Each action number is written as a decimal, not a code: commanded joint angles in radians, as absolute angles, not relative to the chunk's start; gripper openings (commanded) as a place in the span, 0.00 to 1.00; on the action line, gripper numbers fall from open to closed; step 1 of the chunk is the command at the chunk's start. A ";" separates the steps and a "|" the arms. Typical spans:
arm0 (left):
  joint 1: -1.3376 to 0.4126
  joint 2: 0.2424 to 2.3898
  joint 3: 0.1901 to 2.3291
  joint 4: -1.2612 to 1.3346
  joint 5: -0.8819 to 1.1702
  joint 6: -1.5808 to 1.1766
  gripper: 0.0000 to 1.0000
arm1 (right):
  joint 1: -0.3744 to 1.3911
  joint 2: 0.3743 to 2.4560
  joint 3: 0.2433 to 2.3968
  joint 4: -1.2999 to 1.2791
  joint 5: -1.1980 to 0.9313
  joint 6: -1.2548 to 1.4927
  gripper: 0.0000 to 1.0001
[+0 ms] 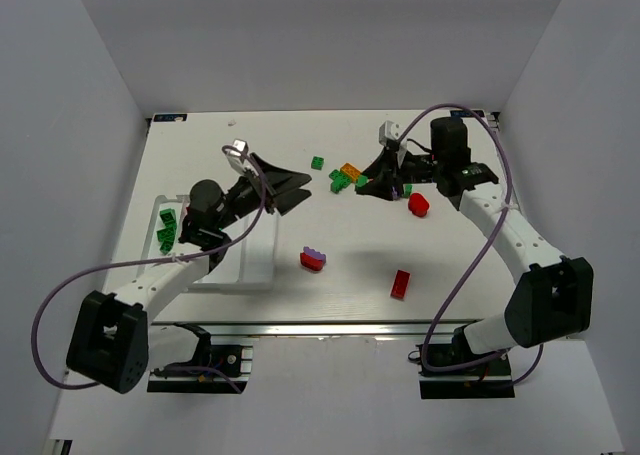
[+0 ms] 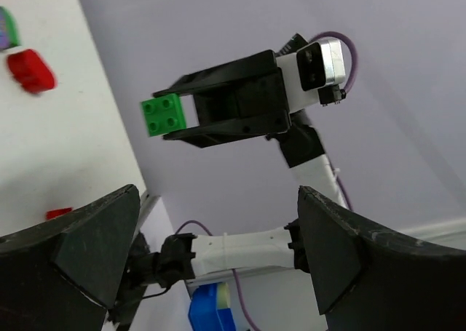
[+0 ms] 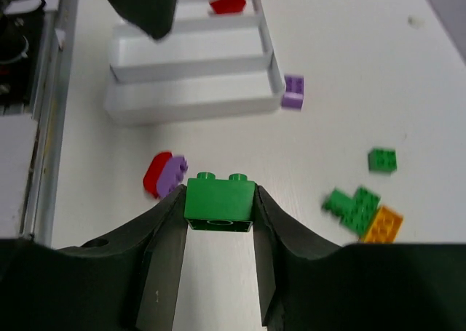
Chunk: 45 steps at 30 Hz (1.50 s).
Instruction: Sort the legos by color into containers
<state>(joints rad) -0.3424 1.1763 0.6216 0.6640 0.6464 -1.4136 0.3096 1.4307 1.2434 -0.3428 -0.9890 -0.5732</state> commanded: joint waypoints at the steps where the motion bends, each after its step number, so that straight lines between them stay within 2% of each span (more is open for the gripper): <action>1: -0.422 1.229 0.692 0.791 0.566 -1.442 0.98 | 0.331 1.402 1.186 0.144 -1.144 -0.375 0.00; 8: -0.506 1.340 0.794 0.730 0.525 -1.390 0.97 | 0.371 1.397 1.138 0.360 -1.173 -0.214 0.00; 17: -0.517 1.387 0.876 0.583 0.543 -1.315 0.95 | 0.434 1.379 1.124 0.371 -1.172 -0.183 0.00; 21: -0.518 1.405 0.887 0.577 0.552 -1.313 0.89 | 0.469 1.370 1.109 0.347 -1.141 -0.215 0.00; 25: -0.518 1.416 0.891 0.569 0.572 -1.318 0.78 | 0.486 1.382 1.124 0.276 -1.095 -0.284 0.00; 40: -0.522 1.379 0.854 0.555 0.603 -1.296 0.75 | 0.486 1.419 1.160 0.212 -0.994 -0.337 0.00; 45: -0.522 1.390 0.850 0.565 0.612 -1.301 0.65 | 0.485 1.419 1.160 0.207 -0.988 -0.339 0.00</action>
<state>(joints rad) -0.5156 1.4174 0.8574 0.5507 0.5926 -1.3098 0.4801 1.4174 1.1183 0.2035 -0.9958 -0.3241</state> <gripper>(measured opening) 0.664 0.428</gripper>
